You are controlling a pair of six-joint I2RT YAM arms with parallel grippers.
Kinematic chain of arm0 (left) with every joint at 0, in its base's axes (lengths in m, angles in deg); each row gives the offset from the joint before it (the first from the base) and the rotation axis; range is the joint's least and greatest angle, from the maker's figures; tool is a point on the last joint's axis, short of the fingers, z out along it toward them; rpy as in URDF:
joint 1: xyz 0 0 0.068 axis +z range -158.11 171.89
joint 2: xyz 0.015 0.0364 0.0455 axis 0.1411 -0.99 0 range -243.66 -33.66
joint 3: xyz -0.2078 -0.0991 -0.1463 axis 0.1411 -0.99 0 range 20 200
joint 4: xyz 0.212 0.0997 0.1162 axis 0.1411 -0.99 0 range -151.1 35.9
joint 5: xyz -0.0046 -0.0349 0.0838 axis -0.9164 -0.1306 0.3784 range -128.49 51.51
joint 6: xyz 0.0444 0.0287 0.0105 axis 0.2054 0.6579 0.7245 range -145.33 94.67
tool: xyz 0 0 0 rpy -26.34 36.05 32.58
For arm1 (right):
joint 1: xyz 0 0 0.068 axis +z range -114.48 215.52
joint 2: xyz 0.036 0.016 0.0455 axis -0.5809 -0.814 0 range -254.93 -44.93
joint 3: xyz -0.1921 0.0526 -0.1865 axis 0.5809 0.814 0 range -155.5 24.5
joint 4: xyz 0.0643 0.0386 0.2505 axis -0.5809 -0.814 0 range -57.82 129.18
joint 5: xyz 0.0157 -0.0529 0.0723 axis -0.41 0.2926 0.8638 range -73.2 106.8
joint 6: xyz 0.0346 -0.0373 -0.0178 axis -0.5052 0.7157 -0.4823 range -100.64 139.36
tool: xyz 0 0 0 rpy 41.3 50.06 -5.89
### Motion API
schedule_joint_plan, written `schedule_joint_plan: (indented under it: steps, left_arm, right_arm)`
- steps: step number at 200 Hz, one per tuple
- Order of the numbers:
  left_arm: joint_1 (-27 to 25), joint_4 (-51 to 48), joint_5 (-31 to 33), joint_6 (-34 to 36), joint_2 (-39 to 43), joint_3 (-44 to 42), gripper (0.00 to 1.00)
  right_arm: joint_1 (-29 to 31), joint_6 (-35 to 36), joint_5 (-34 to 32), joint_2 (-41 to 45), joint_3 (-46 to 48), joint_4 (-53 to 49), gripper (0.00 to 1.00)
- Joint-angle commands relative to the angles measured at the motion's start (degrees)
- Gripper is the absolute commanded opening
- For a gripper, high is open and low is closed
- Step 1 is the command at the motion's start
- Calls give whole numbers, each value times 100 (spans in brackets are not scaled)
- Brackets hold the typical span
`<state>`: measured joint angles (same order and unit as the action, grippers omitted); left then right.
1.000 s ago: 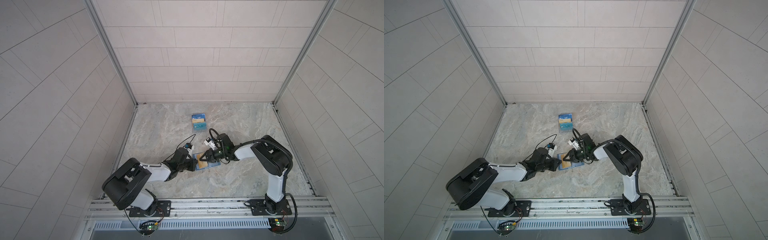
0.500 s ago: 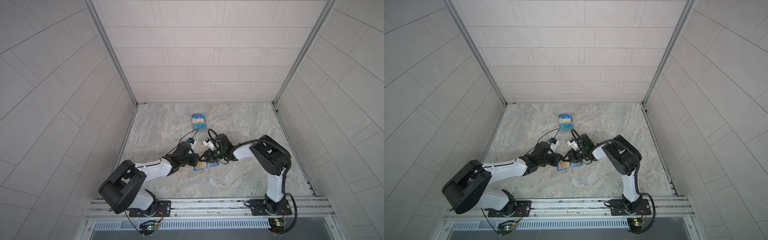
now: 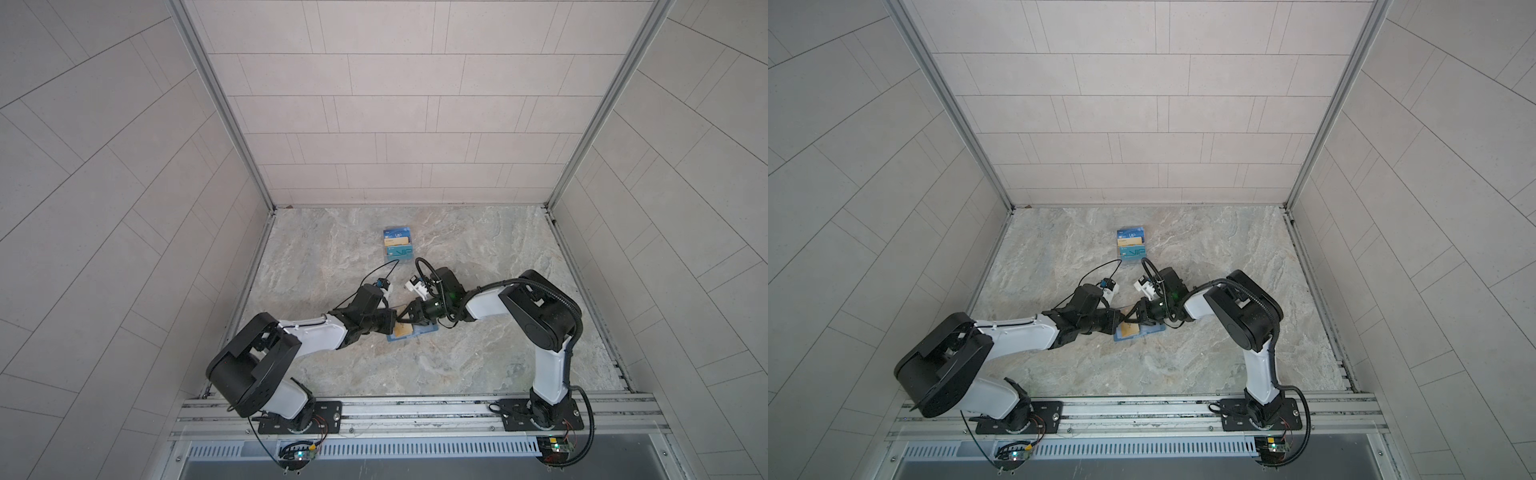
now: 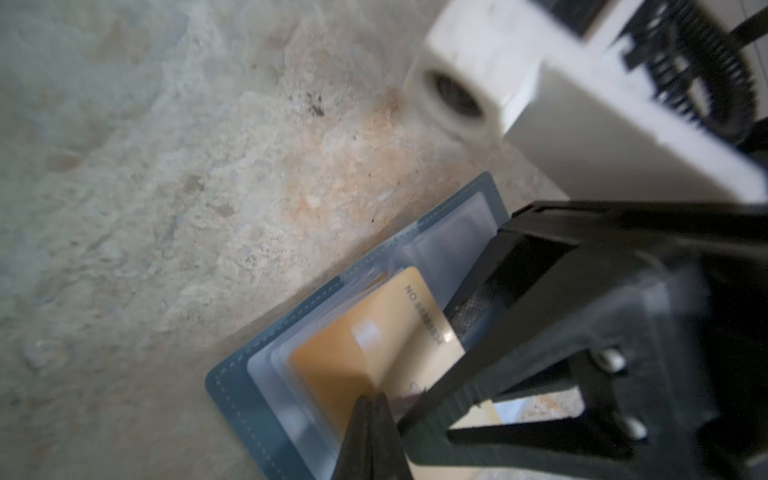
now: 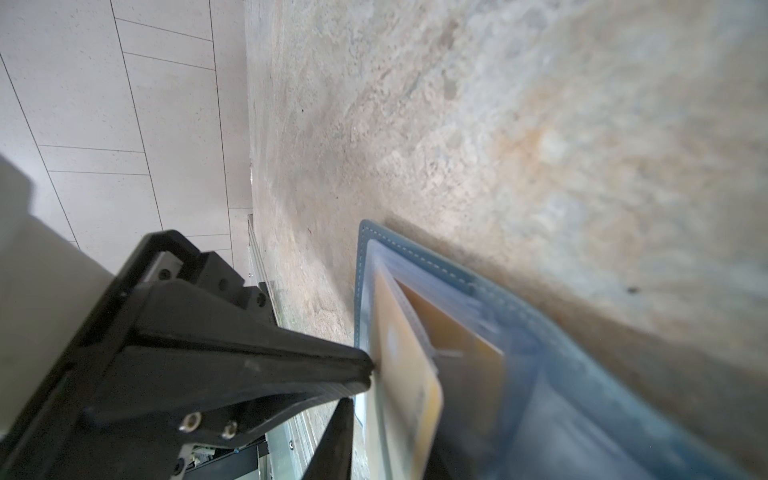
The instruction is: Take the credit cards out of the card holder
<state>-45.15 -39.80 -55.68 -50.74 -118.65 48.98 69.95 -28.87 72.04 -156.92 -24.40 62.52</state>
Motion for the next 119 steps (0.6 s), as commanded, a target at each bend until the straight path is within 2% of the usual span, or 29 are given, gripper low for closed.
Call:
schedule_joint_plan:
  steps: [1,42,119]
  left_arm:
    - [-5,-84,-54,94,-211,-132,0]
    - [-22,-44,-39,89,-291,-345,0]
    - [-101,-8,89,75,-438,-572,0]
  right_arm:
    - [25,63,-254,-187,-17,-255,22]
    - [-42,17,-184,-50,53,-117,22]
    - [-155,-530,149,132,65,641,22]
